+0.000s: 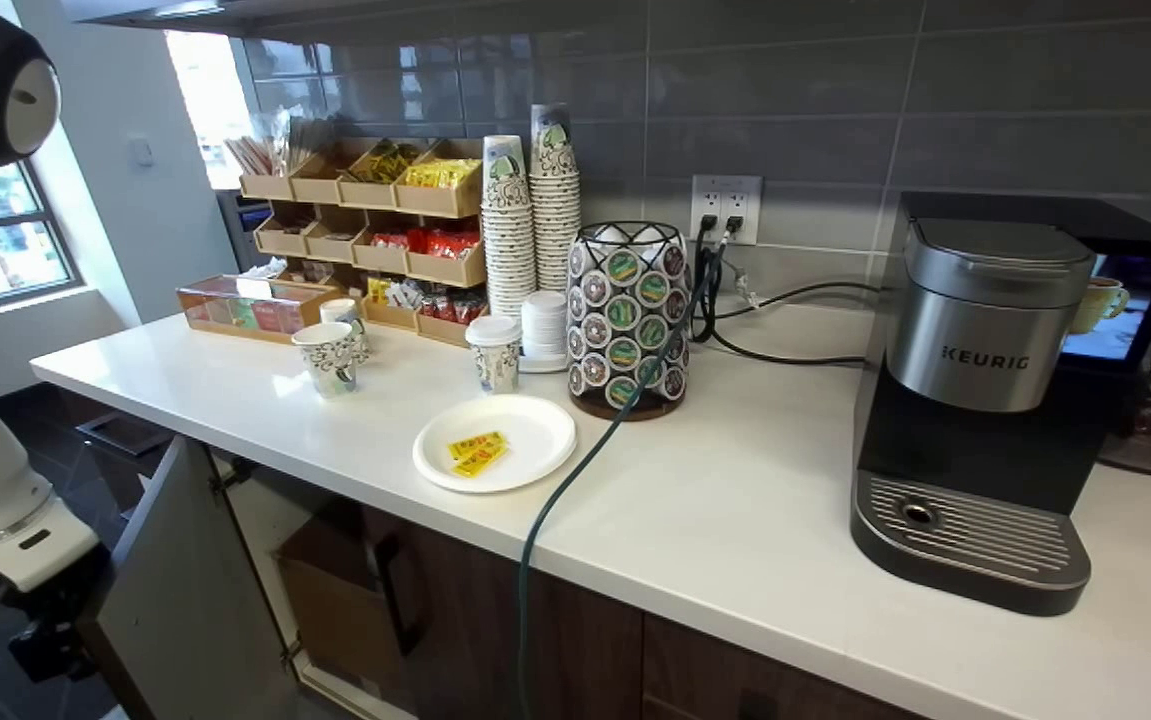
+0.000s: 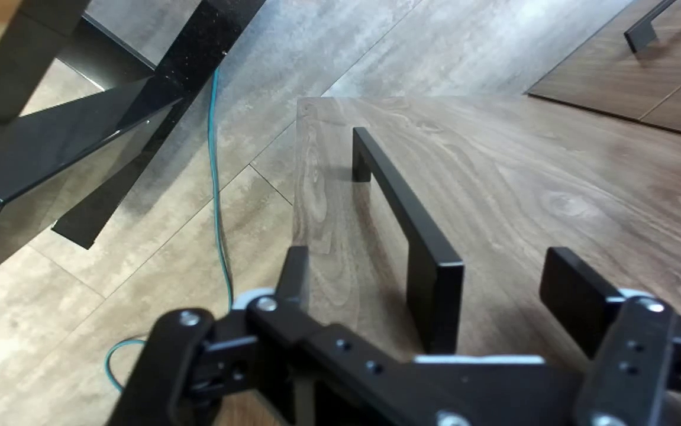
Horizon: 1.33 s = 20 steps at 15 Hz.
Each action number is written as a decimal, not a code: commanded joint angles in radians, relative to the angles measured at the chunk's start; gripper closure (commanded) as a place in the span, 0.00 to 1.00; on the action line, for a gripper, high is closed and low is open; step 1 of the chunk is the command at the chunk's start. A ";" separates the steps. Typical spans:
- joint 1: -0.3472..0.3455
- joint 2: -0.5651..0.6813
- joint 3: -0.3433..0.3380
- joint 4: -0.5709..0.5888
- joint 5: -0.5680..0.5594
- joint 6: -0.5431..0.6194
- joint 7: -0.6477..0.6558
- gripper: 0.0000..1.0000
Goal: Open the leftmost bottom cabinet door of the kitchen cabinet
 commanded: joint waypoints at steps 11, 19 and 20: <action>-0.042 -0.092 0.106 -0.068 0.082 -0.004 0.005 0.00; -0.088 -0.099 0.130 -0.049 0.050 -0.167 0.003 0.00; -0.094 -0.103 0.137 -0.052 0.039 -0.163 0.010 0.00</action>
